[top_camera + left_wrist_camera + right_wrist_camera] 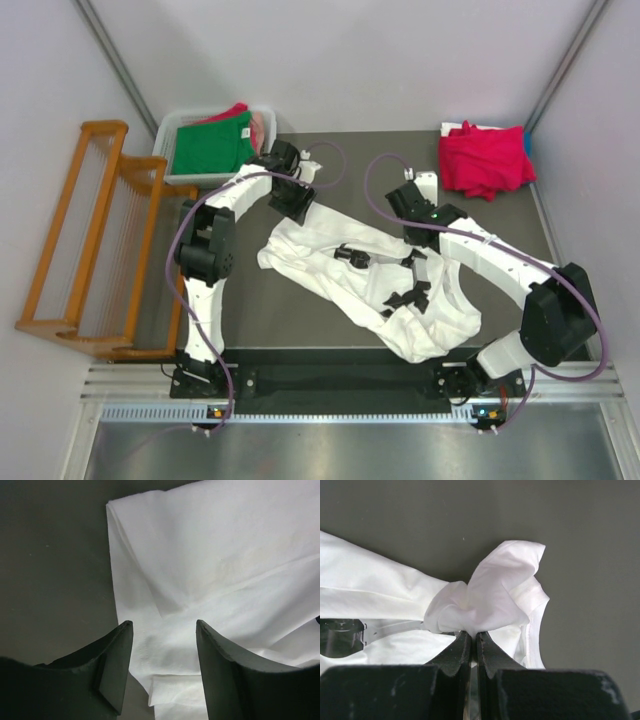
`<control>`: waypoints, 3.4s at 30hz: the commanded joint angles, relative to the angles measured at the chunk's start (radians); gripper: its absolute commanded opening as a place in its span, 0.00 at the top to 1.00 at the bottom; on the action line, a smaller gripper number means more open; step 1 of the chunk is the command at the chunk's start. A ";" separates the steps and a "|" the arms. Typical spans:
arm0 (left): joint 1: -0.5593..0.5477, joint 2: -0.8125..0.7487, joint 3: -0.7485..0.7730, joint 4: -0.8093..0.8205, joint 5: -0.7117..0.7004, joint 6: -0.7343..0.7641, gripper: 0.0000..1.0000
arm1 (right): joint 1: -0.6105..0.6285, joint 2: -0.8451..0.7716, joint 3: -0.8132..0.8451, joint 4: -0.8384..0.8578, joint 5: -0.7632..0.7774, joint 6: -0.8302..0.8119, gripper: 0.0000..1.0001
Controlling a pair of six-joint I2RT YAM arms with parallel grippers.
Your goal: Fold and stack the t-shirts
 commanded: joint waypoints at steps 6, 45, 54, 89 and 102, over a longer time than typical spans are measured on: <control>-0.010 -0.001 -0.025 0.045 0.013 -0.012 0.44 | 0.010 -0.006 -0.001 0.035 0.009 0.015 1.00; -0.034 0.037 0.008 0.063 -0.008 -0.013 0.45 | 0.011 0.005 -0.018 0.049 -0.002 0.020 1.00; -0.037 0.049 0.029 0.043 0.006 -0.016 0.48 | 0.013 0.008 -0.012 0.049 -0.002 0.020 1.00; 0.230 -0.708 0.224 -0.170 -0.051 -0.095 1.00 | 0.071 -0.438 0.140 -0.250 0.231 0.008 1.00; 0.230 -1.146 0.106 -0.207 -0.082 -0.065 1.00 | 0.427 -0.644 0.505 -0.378 0.574 -0.092 1.00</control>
